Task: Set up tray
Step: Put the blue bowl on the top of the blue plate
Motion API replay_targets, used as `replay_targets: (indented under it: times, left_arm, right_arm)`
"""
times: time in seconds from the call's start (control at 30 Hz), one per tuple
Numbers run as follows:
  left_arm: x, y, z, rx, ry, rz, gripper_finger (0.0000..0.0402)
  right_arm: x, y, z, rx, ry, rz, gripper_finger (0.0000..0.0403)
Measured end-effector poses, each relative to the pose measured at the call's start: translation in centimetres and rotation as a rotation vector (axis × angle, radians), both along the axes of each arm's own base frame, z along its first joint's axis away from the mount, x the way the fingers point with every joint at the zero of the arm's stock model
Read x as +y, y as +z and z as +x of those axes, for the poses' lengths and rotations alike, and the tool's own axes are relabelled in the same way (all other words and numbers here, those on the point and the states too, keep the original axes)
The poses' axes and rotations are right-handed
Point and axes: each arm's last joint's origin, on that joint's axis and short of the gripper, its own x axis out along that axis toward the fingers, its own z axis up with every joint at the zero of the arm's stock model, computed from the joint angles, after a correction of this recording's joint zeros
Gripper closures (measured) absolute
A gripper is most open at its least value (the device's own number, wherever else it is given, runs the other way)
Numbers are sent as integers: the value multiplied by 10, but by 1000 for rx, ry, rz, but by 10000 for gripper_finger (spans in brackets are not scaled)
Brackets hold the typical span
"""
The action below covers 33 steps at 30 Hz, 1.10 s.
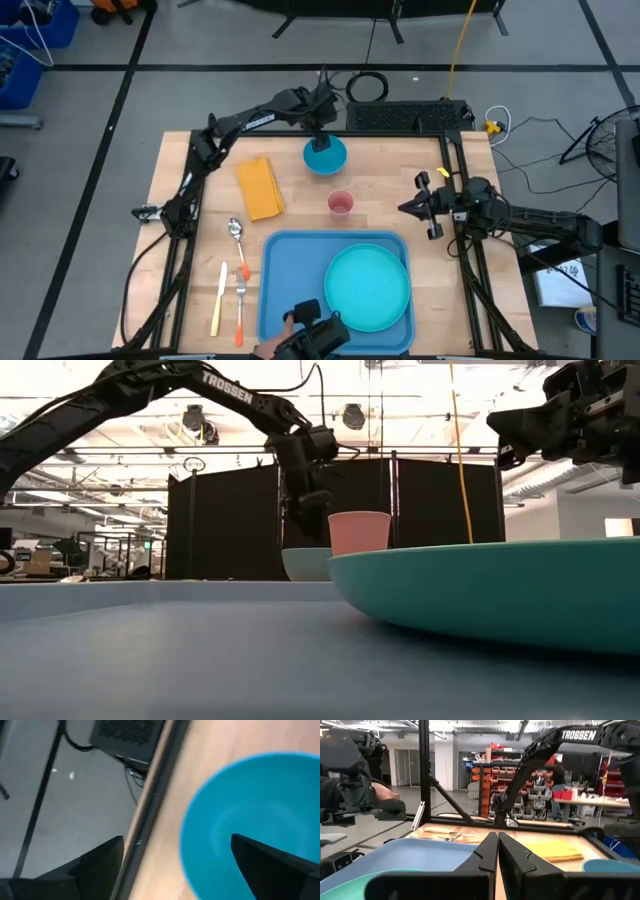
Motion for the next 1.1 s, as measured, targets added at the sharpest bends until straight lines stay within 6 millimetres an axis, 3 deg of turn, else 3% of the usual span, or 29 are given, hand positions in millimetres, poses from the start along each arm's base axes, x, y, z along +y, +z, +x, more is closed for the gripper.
replay_targets:
  times: [0.77, 0.93, 1.1]
  left_arm:
    - [0, -62, 0, 28, -4, 5, 33]
    - [1, -65, -1, 49, 3, 29, 110]
    - [1, -64, -1, 48, 13, 45, 252]
  right_arm:
    - [0, -1, 0, 7, 1, -8, 394]
    - [0, -1, 0, 3, -3, -32, 394]
    - [0, -1, 0, 0, -4, -37, 394]
